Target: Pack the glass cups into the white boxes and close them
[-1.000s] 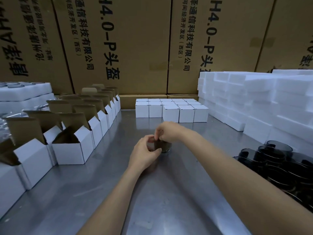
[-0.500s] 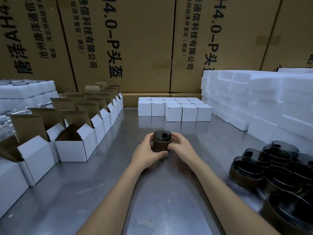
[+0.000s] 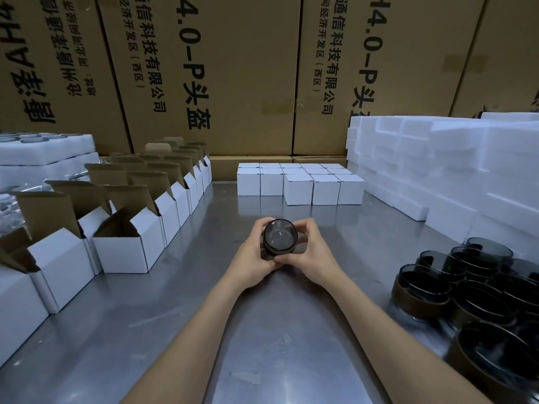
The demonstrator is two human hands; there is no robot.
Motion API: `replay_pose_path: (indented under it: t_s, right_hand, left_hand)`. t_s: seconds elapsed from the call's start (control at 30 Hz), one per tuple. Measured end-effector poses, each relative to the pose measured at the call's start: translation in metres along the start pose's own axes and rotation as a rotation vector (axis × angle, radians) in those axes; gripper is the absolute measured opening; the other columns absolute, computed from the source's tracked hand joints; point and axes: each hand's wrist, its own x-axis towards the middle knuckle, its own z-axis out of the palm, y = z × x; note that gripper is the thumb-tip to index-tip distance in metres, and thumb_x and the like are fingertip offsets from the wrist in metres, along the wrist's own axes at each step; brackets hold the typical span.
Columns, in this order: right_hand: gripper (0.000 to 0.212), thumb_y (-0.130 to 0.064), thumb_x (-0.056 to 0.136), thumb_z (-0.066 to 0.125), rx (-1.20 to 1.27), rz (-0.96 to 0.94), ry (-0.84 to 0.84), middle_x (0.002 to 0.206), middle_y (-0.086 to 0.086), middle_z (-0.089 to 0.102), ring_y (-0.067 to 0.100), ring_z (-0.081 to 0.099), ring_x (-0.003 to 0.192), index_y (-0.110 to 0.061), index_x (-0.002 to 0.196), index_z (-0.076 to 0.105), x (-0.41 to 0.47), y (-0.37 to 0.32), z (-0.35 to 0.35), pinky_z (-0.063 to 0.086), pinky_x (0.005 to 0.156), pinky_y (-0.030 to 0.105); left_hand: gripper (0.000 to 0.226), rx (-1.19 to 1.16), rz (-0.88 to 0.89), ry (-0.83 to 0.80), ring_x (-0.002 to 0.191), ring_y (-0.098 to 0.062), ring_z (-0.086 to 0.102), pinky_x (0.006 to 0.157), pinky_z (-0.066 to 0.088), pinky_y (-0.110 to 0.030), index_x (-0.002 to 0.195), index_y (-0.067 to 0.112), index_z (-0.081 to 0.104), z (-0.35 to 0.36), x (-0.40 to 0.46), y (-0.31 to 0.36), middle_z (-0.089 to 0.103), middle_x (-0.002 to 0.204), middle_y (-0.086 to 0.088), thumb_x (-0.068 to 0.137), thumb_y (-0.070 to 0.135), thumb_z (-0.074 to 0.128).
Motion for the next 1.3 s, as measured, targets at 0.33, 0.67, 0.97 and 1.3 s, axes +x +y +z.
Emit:
replay_pose_path:
  t_s: [0.33,0.67,0.97,1.3]
  right_hand:
    - [0.060,-0.022,0.069,0.081,-0.319,-0.139,0.070,0.129,-0.025,0.051,0.007,0.049,0.117,-0.035,0.107,0.036,-0.006,-0.006,0.003,0.048,0.082,0.036]
    - [0.061,-0.017,0.069,0.081,-0.226,-0.116,0.054,0.123,-0.016,0.056,0.010,0.052,0.112,-0.032,0.110,0.038,-0.003,-0.002,0.004,0.046,0.085,0.032]
    - [0.039,-0.050,0.079,0.068,0.294,0.157,0.109,0.101,0.002,0.070,0.019,0.065,0.099,-0.017,0.099,0.063,0.000,-0.007,-0.001,0.052,0.089,0.036]
    - [0.042,-0.057,0.085,0.055,0.303,0.166,-0.018,0.059,-0.002,0.063,0.006,0.059,0.059,-0.017,0.086,0.067,-0.004,-0.013,-0.007,0.045,0.067,0.025]
  left_hand:
    - [0.070,0.041,0.077,0.098,0.111,-0.010,0.053,0.093,0.043,-0.018,0.117,0.030,0.043,0.003,0.000,0.001,0.054,0.115,0.013,0.069,-0.018,0.063]
    - [0.075,0.011,0.106,0.110,0.116,-0.012,0.053,0.098,0.047,-0.028,0.117,0.032,0.046,0.003,-0.002,0.003,0.055,0.118,0.012,0.066,-0.022,0.051]
    - [0.076,-0.065,0.006,0.121,0.086,-0.003,0.060,0.083,0.050,-0.021,0.142,0.027,0.038,0.001,-0.005,0.009,0.059,0.109,0.002,0.079,0.009,0.075]
    - [0.058,-0.118,-0.266,0.198,0.096,-0.009,0.065,0.085,0.050,-0.026,0.098,0.020,0.066,-0.001,-0.002,0.009,0.070,0.097,0.004,0.063,0.065,0.073]
